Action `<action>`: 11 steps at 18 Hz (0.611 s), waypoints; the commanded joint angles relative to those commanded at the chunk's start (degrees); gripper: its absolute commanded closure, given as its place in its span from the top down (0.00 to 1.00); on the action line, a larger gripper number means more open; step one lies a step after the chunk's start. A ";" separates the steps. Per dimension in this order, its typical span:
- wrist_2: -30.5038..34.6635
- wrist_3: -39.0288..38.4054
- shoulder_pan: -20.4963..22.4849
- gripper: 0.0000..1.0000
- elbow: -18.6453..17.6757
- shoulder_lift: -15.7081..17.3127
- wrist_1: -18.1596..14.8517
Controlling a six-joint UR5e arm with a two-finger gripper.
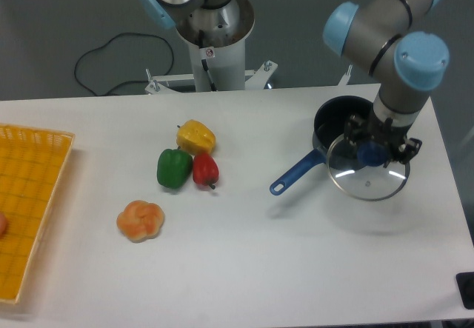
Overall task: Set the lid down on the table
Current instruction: 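Carry the held glass lid away from the saucepan and lower it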
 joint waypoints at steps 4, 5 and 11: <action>0.00 -2.21 -1.50 0.61 0.36 -1.67 0.97; 0.00 -2.38 -1.76 0.61 0.36 -2.02 1.32; 0.00 -5.36 -3.78 0.61 0.36 -3.52 3.16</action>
